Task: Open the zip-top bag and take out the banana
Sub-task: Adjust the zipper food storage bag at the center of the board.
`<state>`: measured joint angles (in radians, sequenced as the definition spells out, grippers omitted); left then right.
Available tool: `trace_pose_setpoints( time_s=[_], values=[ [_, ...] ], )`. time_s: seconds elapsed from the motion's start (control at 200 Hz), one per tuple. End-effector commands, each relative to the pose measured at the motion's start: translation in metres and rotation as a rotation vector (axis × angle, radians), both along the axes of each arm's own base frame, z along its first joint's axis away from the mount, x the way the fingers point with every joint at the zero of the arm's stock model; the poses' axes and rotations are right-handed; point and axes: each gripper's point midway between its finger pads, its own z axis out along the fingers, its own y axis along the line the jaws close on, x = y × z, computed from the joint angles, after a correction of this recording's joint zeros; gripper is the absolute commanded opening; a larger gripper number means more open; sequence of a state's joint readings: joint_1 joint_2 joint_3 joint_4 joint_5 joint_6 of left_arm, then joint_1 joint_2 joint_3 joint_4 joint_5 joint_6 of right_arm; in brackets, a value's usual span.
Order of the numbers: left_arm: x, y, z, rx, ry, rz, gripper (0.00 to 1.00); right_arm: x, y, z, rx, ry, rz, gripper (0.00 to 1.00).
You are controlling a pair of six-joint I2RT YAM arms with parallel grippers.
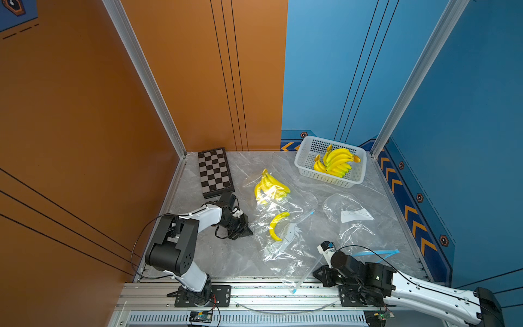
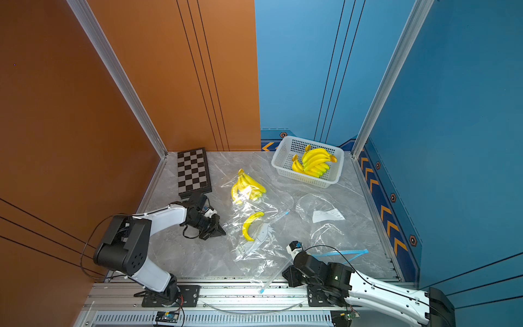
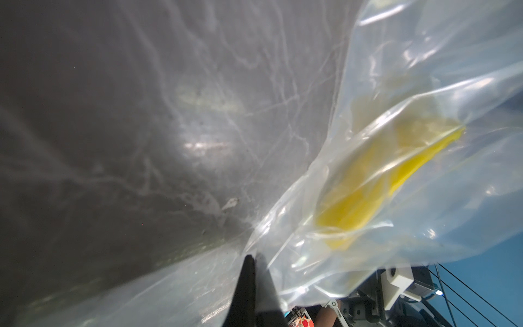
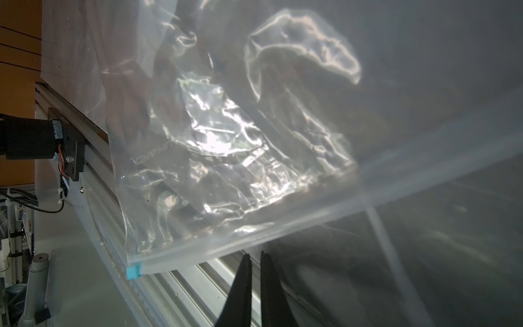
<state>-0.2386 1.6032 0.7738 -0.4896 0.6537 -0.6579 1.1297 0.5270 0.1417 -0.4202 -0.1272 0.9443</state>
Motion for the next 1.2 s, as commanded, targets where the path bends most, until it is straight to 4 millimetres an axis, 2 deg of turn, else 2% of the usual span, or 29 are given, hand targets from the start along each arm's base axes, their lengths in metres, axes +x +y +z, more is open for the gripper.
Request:
trace_pose_setpoints(
  time_s=[0.0,0.36,0.531,0.671,0.736,0.856,1.086,1.196],
  values=[
    [-0.009,0.002,-0.008,0.028,0.025,-0.025,0.00,0.005,-0.002,-0.008,-0.020,-0.005,-0.031,0.11],
    [-0.016,0.003,-0.009,0.028,0.030,-0.030,0.00,0.036,0.017,0.005,0.038,-0.111,-0.120,0.12],
    [-0.017,0.003,-0.008,0.025,0.031,-0.030,0.00,0.037,0.021,0.010,0.026,-0.116,-0.099,0.13],
    [-0.018,0.003,-0.008,0.024,0.030,-0.034,0.00,0.044,0.022,0.019,0.033,-0.144,-0.111,0.18],
    [-0.017,0.003,-0.008,0.023,0.030,-0.032,0.00,0.046,0.021,0.023,0.022,-0.142,-0.113,0.25],
    [-0.015,0.003,-0.008,0.021,0.028,-0.030,0.00,0.044,0.018,0.028,0.018,-0.123,-0.102,0.26],
    [-0.014,0.002,-0.008,0.022,0.029,-0.031,0.00,0.043,0.006,0.024,0.003,-0.103,-0.131,0.27],
    [-0.016,0.001,-0.010,0.023,0.037,-0.039,0.00,0.049,0.010,0.019,0.029,-0.119,-0.145,0.29]
  ],
)
